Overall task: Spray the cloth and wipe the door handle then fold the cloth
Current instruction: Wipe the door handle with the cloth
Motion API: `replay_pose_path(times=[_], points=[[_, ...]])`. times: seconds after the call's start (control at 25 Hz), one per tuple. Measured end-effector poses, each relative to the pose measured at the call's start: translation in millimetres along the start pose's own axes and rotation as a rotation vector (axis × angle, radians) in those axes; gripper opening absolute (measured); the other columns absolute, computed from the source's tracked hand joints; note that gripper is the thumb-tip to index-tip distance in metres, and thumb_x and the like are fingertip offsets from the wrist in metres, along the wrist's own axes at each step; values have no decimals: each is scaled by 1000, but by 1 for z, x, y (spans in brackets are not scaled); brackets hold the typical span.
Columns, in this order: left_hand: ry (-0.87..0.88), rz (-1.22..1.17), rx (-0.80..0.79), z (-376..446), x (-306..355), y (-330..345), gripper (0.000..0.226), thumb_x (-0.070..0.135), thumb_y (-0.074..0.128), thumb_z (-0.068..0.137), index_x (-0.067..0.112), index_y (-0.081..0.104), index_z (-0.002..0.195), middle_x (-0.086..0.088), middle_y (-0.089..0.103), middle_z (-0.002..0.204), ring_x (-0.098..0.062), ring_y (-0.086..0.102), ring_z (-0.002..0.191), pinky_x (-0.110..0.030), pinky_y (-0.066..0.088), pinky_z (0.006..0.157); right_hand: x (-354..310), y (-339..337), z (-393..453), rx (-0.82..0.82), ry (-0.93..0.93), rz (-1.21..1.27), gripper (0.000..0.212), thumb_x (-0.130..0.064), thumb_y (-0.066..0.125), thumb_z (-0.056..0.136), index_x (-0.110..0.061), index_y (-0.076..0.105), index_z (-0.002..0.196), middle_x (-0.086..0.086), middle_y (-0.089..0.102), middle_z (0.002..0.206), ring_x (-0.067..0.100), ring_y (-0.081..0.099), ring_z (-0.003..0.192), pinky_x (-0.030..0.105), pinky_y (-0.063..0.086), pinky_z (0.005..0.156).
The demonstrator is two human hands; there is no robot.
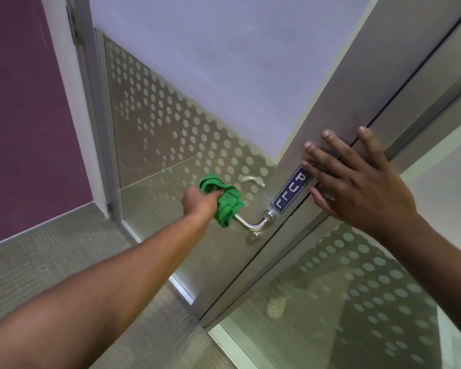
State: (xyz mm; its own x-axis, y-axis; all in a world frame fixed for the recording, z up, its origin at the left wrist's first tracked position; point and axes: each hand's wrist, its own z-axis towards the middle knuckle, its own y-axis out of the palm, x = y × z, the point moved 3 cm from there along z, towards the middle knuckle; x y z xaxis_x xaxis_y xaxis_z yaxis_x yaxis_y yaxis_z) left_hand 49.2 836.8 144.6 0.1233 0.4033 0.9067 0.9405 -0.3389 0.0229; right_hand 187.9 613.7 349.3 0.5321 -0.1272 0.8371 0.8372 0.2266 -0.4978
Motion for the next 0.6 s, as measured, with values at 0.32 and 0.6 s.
replay_pose_path(times=[0.32, 0.6], points=[[112, 521, -374, 27, 37, 4, 43, 25, 87, 85, 7, 66, 117, -14, 77, 108, -31, 77, 97, -48, 64, 91, -1, 2, 2, 52, 21, -9, 56, -45, 39, 112, -13, 57, 153, 11, 41, 170, 39, 31, 160, 65, 16, 129], [1153, 1074, -213, -24, 14, -11, 56, 16, 78, 86, 8, 63, 139, -7, 64, 128, -30, 55, 115, -42, 53, 98, -1, 4, 1, -15, 32, -13, 59, -48, 32, 113, -15, 49, 159, 11, 33, 174, 38, 23, 163, 65, 15, 130]])
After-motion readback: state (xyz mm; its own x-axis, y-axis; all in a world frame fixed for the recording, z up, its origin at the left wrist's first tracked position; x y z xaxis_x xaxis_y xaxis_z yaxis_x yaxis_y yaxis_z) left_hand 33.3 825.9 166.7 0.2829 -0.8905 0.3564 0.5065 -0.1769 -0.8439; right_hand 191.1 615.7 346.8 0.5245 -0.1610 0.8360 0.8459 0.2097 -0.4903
